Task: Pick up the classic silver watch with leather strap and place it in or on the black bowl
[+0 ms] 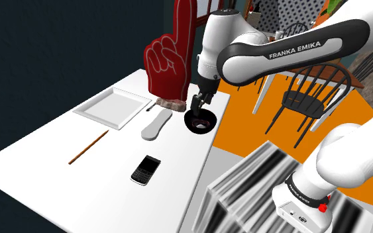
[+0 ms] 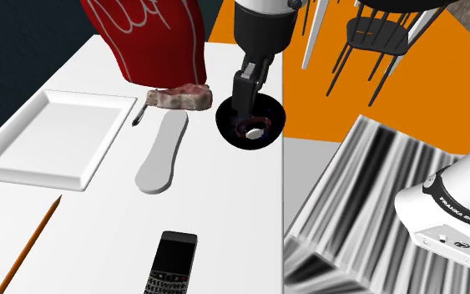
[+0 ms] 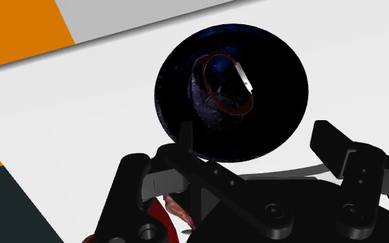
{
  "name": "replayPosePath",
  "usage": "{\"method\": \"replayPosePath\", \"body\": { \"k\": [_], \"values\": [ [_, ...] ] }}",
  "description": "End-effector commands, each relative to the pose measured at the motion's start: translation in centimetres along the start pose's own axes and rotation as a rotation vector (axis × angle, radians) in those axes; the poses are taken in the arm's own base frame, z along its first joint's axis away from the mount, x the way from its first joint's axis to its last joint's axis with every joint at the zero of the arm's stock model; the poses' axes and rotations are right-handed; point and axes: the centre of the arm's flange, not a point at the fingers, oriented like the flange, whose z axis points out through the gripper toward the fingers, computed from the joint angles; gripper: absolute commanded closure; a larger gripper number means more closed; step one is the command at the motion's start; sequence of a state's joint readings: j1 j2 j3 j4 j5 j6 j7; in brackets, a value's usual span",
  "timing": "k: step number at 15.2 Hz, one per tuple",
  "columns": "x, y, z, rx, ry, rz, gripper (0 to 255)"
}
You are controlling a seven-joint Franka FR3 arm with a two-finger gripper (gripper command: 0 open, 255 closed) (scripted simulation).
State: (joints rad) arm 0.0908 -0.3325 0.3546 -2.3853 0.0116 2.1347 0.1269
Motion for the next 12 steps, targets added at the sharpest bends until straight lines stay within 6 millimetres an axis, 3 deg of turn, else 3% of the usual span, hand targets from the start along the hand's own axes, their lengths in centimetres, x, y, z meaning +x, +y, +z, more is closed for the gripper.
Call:
{"method": "replayPosePath", "body": {
  "k": [1, 5, 12],
  "values": [
    [0.0, 0.0, 0.0, 0.0, 0.0, 0.0, 0],
    [0.0, 0.0, -5.0, 0.0, 0.0, 0.0, 0],
    [0.0, 0.0, -5.0, 0.0, 0.0, 0.0, 0]
  ]
}}
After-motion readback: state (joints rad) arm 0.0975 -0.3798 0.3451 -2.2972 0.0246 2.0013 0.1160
